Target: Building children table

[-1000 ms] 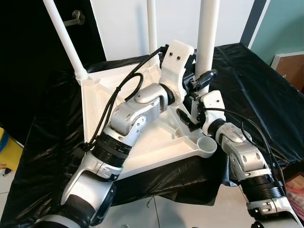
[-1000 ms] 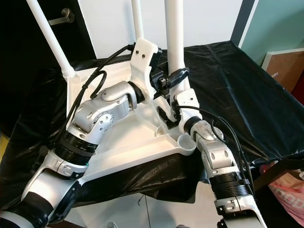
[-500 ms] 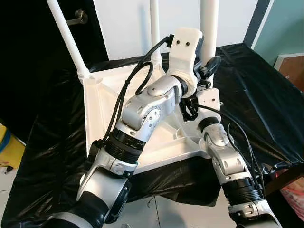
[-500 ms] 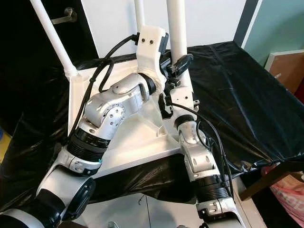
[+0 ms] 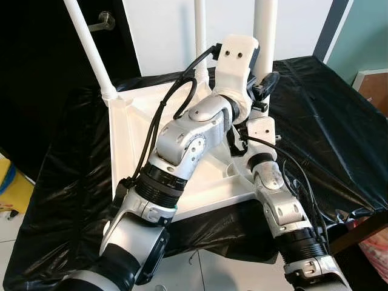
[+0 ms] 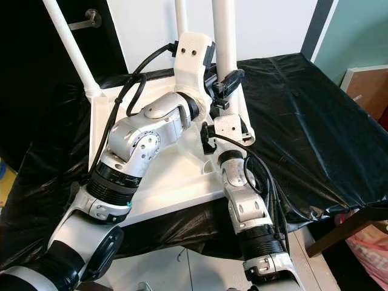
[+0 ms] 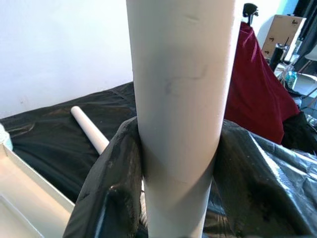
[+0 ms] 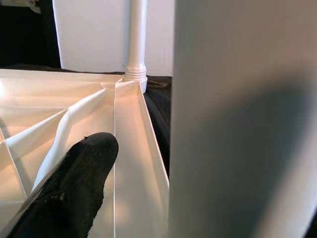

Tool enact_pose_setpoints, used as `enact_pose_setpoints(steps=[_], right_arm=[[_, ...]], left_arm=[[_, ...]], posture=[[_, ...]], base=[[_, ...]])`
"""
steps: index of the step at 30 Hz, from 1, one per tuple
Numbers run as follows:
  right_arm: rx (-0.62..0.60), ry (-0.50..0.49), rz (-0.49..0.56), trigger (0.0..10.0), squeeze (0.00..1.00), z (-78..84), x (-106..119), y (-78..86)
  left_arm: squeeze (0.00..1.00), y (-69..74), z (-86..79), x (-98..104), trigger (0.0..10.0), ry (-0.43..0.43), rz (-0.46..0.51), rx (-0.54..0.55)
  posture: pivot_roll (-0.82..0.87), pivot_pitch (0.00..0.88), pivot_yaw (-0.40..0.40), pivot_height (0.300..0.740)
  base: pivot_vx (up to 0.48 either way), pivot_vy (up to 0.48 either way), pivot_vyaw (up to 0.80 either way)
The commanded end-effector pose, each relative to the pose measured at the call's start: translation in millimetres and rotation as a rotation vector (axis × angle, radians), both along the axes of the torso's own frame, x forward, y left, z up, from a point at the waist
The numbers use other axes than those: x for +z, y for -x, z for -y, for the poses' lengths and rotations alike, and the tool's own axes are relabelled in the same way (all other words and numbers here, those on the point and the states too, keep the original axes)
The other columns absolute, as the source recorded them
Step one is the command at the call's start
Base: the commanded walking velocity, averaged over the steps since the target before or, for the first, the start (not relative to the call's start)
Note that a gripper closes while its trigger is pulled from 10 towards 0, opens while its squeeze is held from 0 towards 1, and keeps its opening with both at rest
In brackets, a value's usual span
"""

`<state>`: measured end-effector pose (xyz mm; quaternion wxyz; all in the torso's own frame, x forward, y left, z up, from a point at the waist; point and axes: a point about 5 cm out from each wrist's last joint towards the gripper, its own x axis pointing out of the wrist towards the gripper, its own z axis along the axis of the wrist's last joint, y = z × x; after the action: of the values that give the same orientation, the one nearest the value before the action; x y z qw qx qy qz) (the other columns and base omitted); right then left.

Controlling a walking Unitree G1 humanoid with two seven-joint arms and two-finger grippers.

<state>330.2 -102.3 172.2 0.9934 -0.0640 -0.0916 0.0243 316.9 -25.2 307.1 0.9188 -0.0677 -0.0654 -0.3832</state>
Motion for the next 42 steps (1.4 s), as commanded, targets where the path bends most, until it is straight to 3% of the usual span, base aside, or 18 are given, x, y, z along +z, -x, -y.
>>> enact_pose_setpoints(steps=[1,12,13,15,16,17,26,27,31,32,39,40,41,42], right_arm=[[-0.022,-0.029,-0.017,10.0,0.0,0.4,-3,-2.3],[-0.037,-0.014,0.011,10.0,0.0,1.5,1,-5.6],[-0.039,-0.016,0.012,8.7,0.0,1.9,2,-6.1],[-0.039,-0.01,0.024,0.7,0.0,2.1,4,-6.8],[-0.039,-0.004,0.03,0.7,0.0,2.1,5,-6.9],[-0.039,0.001,0.036,0.0,0.0,2.5,6,-7.3],[-0.059,-0.032,0.03,0.0,0.0,7.5,8,-9.6],[-0.072,-0.061,0.019,9.6,0.0,9.7,8,-10.2],[-0.095,-0.105,0.004,10.0,0.0,15.7,11,-13.7],[-0.104,-0.111,0.005,10.0,0.0,17.5,12,-14.6],[-0.161,-0.16,-0.013,10.0,0.0,26.8,12,-17.6],[-0.175,-0.172,-0.018,10.0,0.0,29.7,11,-17.8],[-0.175,-0.172,-0.018,10.0,0.0,29.7,11,-17.8],[-0.187,-0.18,-0.023,10.0,0.0,32.3,11,-17.6]], left_arm=[[0.0,6.2,2.4,16,10.0,0.023,0.046,-0.015],[0.0,6.7,4.1,15,10.0,0.013,0.047,-0.017],[0.0,6.6,4.5,15,10.0,0.012,0.047,-0.018],[0.0,6.6,5.2,15,10.0,0.01,0.047,-0.02],[0.0,6.7,5.4,15,10.0,0.01,0.047,-0.02],[0.0,6.8,5.8,15,10.0,0.009,0.048,-0.022],[0.0,7.2,9.1,15,10.0,0.006,0.05,-0.033],[0.0,7.4,9.5,16,10.0,0.011,0.053,-0.039],[0.0,6.6,10.0,19,10.0,0.049,0.061,-0.063],[1.0,7.5,9.1,21,10.0,0.077,0.071,-0.079],[1.0,7.8,3.1,29,10.0,0.106,0.139,-0.065],[0.5,6.4,-0.6,31,10.0,0.108,0.161,-0.042],[0.5,6.4,-0.6,31,10.0,0.108,0.161,-0.042],[0.0,5.6,-5.5,33,10.0,0.126,0.174,-0.028]], posture=[[-0.08,0.0,0.008,0.74],[-0.08,0.0,0.014,0.74],[-0.08,0.0,0.014,0.74],[-0.09,0.0,0.015,0.74],[-0.09,0.0,0.015,0.74],[-0.09,0.0,0.015,0.74],[-0.11,0.0,0.018,0.74],[-0.11,0.0,0.018,0.74],[-0.12,0.007,0.014,0.74],[-0.12,0.008,0.014,0.74],[-0.12,0.019,0.017,0.74],[-0.12,0.021,0.016,0.74],[-0.12,0.021,0.016,0.74],[-0.13,0.024,0.015,0.74]], base=[[0.0,0.0,0.0],[0.0,0.0,0.0],[0.0,0.0,0.0],[0.0,0.0,0.0],[0.0,0.0,0.0],[0.0,0.0,0.0],[0.0,0.0,0.0],[0.0,0.0,0.0],[0.0,0.0,0.0],[0.0,0.0,0.0],[0.0,0.0,0.0],[0.0,0.0,0.0],[0.0,0.0,0.0],[0.0,0.0,0.0]])
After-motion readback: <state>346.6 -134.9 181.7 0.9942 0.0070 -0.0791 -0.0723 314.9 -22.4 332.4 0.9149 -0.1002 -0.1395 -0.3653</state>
